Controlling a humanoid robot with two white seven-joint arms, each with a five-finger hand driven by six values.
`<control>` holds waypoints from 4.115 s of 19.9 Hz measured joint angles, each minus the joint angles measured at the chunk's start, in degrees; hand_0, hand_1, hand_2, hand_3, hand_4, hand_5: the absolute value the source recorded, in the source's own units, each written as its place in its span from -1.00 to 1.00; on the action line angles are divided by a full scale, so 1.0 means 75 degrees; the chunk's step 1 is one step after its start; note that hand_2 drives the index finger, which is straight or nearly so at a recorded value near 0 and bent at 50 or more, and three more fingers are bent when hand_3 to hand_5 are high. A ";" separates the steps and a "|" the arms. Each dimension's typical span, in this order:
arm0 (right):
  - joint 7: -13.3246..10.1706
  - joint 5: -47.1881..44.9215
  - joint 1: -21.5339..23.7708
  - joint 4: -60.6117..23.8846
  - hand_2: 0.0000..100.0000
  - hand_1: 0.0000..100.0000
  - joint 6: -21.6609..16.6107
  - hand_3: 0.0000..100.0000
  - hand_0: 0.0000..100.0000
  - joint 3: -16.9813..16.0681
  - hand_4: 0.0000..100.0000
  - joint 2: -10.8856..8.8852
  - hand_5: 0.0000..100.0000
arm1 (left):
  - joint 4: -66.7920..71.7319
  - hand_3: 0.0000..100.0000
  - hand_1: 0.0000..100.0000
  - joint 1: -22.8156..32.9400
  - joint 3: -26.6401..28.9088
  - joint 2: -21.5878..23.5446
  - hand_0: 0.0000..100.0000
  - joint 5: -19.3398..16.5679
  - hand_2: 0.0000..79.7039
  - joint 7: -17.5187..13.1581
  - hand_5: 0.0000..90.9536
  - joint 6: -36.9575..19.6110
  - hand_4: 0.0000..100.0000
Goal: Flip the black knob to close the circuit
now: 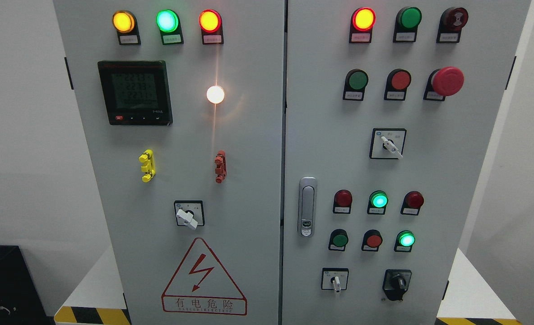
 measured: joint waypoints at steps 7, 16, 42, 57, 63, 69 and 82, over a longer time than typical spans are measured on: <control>0.0258 0.0062 -0.0422 0.0023 0.92 -1.00 -0.0011 1.00 -1.00 -0.0213 1.00 -0.0097 1.00 | 0.0000 -1.00 0.11 0.0000 0.0000 0.0000 -0.76 0.0000 -1.00 0.0000 -1.00 0.0000 -1.00; 0.0483 0.0120 -0.0738 -0.0003 0.92 -1.00 0.0032 1.00 -1.00 -0.0360 1.00 -0.0170 1.00 | -0.0001 -1.00 0.11 0.0000 0.0000 0.0000 -0.76 0.0000 -1.00 0.0000 -1.00 0.0000 -1.00; 0.0549 0.0450 -0.1170 0.0233 0.91 -1.00 0.0168 1.00 -1.00 -0.0494 1.00 -0.0268 1.00 | 0.0000 -1.00 0.11 0.0000 0.0000 0.0000 -0.76 0.0000 -1.00 -0.0001 -1.00 0.0000 -1.00; 0.0457 0.0501 -0.1201 0.0351 0.91 -1.00 0.0156 1.00 -1.00 -0.0528 1.00 -0.0352 1.00 | -0.0001 -1.00 0.11 0.0000 -0.0001 0.0000 -0.76 0.0000 -1.00 -0.0001 -1.00 0.0000 -1.00; 0.0456 0.0489 -0.1202 0.0368 0.90 -1.00 0.0154 1.00 -1.00 -0.0517 1.00 -0.0386 1.00 | -0.0001 -1.00 0.11 0.0000 -0.0001 0.0000 -0.76 0.0000 -1.00 -0.0001 -1.00 0.0000 -1.00; 0.0454 0.0469 -0.1205 0.0372 0.90 -1.00 0.0152 1.00 -1.00 -0.0519 1.00 -0.0407 1.00 | -0.0002 -1.00 0.11 0.0000 -0.0001 0.0000 -0.76 0.0000 -1.00 -0.0002 -1.00 0.0000 -1.00; 0.0418 0.0433 -0.1210 0.0369 0.90 -1.00 0.0137 1.00 -1.00 -0.0738 1.00 -0.0439 1.00 | -0.0001 -1.00 0.11 0.0000 -0.0003 0.0000 -0.76 0.0000 -1.00 -0.0015 -1.00 0.0000 -1.00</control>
